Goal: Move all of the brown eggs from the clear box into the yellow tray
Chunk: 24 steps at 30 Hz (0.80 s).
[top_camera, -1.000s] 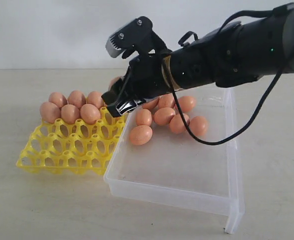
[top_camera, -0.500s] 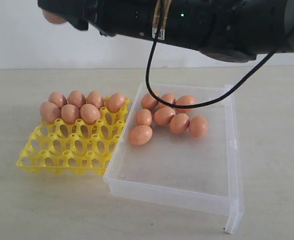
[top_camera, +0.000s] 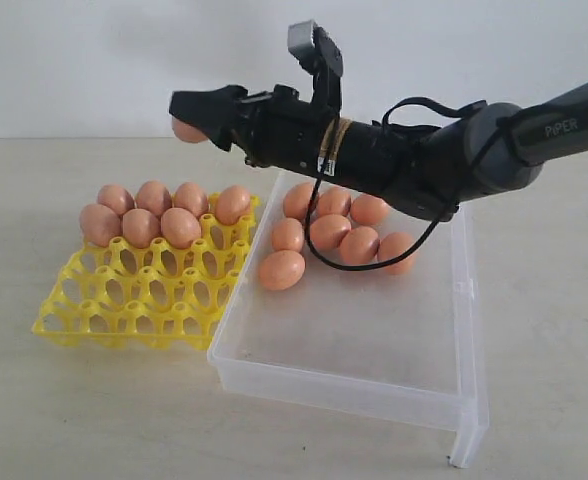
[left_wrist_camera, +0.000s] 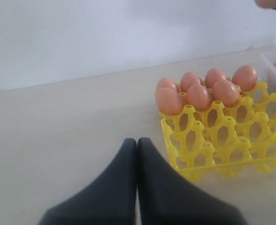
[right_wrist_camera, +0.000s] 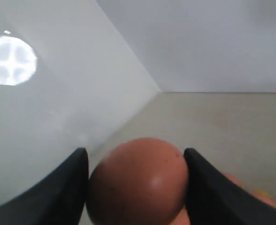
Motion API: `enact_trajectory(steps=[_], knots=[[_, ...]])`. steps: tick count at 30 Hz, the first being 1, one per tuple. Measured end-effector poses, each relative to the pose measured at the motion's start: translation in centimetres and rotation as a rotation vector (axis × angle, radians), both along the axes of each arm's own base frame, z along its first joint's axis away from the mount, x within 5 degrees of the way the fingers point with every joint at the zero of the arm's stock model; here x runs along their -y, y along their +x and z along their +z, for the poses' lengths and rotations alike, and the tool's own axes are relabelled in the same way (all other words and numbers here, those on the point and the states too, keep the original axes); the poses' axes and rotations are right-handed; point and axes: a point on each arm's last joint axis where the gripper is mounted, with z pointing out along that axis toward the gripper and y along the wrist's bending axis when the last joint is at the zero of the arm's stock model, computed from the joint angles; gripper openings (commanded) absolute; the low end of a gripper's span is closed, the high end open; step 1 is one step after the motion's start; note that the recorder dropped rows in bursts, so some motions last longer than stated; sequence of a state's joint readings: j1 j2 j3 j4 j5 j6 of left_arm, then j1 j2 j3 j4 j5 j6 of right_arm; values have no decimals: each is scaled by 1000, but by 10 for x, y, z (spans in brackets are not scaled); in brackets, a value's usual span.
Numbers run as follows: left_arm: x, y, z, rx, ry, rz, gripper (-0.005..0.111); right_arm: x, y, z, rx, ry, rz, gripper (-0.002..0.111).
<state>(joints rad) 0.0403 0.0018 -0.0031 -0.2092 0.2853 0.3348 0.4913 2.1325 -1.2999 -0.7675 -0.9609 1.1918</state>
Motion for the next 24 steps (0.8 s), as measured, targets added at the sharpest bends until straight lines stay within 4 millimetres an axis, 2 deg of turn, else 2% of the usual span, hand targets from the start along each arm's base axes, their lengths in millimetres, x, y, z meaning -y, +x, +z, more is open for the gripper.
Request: enact_trajectory(steps=[5, 13, 16, 24], knots=[[0, 0, 0, 0, 0, 0, -4, 1, 5, -20, 19, -291, -60, 0], [0, 0, 0, 0, 0, 0, -4, -34, -20, -42, 145, -739, -32, 0], [0, 0, 0, 0, 0, 0, -4, -39, -24, -44, 178, -797, -24, 0], [0, 0, 0, 0, 0, 0, -4, -37, -22, -44, 223, -837, -33, 0]])
